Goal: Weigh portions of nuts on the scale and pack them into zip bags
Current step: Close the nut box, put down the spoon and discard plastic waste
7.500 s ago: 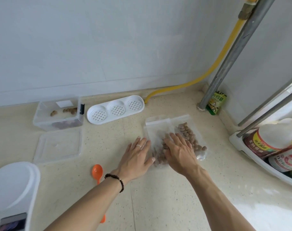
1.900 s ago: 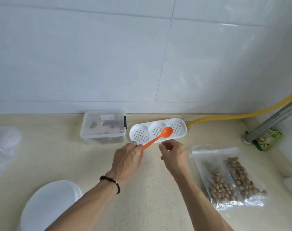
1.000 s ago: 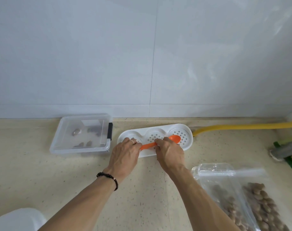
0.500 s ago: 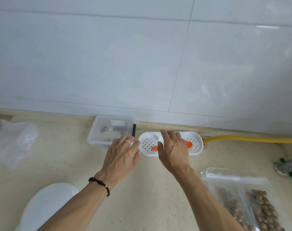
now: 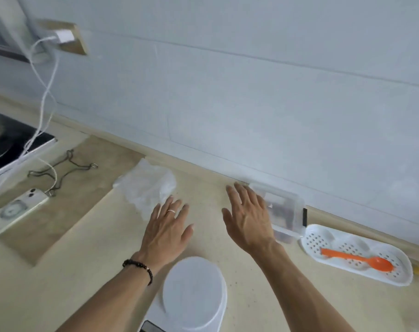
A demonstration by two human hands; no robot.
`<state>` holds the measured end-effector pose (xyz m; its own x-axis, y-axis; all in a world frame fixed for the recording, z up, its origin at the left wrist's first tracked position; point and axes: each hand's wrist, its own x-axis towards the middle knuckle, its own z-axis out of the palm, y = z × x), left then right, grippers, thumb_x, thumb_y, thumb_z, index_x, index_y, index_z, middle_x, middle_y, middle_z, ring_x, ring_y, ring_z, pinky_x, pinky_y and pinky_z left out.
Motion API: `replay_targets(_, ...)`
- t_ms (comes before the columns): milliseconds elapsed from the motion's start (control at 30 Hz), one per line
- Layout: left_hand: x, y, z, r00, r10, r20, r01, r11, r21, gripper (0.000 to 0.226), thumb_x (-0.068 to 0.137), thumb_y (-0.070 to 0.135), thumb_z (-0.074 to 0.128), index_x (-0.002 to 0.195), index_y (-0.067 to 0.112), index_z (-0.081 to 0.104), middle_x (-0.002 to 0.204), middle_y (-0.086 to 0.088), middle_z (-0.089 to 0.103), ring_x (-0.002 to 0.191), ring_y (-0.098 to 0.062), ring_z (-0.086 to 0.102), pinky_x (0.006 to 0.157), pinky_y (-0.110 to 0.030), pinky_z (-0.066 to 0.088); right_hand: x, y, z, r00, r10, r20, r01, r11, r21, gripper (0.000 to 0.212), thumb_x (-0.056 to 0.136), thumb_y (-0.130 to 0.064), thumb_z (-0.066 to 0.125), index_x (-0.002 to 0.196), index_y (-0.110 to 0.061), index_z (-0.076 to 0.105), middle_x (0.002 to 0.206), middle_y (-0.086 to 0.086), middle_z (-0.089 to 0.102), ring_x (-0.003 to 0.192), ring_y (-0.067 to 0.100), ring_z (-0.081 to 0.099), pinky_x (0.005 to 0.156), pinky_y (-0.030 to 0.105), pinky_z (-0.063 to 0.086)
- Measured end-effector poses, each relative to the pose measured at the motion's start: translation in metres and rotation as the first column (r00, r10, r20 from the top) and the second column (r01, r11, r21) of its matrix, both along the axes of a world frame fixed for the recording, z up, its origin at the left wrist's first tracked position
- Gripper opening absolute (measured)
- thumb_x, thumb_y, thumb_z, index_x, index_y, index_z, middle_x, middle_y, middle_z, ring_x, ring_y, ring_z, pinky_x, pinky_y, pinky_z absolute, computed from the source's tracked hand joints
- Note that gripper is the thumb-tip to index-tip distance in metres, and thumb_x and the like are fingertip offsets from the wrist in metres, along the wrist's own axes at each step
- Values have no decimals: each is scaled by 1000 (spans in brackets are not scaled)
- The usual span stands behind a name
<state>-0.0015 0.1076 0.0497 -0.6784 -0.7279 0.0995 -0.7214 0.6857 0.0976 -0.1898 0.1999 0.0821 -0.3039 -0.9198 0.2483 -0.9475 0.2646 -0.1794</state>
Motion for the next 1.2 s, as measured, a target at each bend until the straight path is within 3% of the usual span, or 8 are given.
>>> replay_targets(367,72,-167,-55,981,169,100,-190,946,264,84,90,59,49,155,26,6,161,-14,3,147,-42,-6,118,-55,11,85,-168,-54,985,29,173,-80,951,299,57,102,-42,39,153,-25,18,163,7,14,145,27,22,115,41,25)
replay_targets(533,75,-193,-83,981,137,137,-178,918,355,94,82,68,53,153,34,3,159,-17,3,143,-47,5,115,-56,22,101,-217,-78,980,55,191,-137,885,445,69,96,-47,51,153,-34,16,164,9,2,146,34,21,115,47,26)
replay_targets(633,78,-197,-86,995,84,49,-95,944,316,92,83,64,57,153,24,14,154,-14,27,140,-36,21,113,-44,29,105,-226,-88,977,28,209,-128,866,484,56,94,-29,59,147,-25,38,157,11,28,136,32,38,110,45,37)
replay_targets(733,78,-195,-77,995,58,-84,-27,943,332,87,86,49,64,152,19,16,136,-6,48,128,-25,40,102,-32,39,107,-223,-89,969,18,246,-106,931,350,36,87,2,55,119,-13,63,118,7,62,103,30,61,84,39,53)
replay_targets(867,79,-185,-62,992,55,-111,-11,931,365,90,86,33,69,152,21,10,120,-5,55,112,-24,53,84,-31,49,109,-214,-65,934,43,355,-129,966,222,31,83,11,49,100,-10,65,99,4,65,83,26,64,67,34,52)
replay_targets(967,85,-171,-50,989,84,-125,-35,935,353,58,92,28,63,143,19,37,116,-1,56,107,-20,57,76,-27,47,112,-199,-41,902,58,428,-132,981,145,37,80,11,46,107,-10,61,101,5,65,83,24,61,65,32,49)
replay_targets(1067,95,-148,-35,978,116,-173,-62,954,292,7,92,20,58,98,19,60,94,6,51,91,-20,60,60,-22,36,118,-177,-24,875,78,477,-140,986,95,52,78,8,45,122,-18,56,105,5,67,89,25,62,72,38,54)
replay_targets(1200,114,-109,-20,945,178,-274,-114,965,236,6,88,14,64,93,15,63,99,6,46,91,-15,51,54,-17,33,128,-141,-13,863,173,475,-232,970,68,60,82,0,53,138,-22,50,122,4,63,110,23,60,88,35,52)
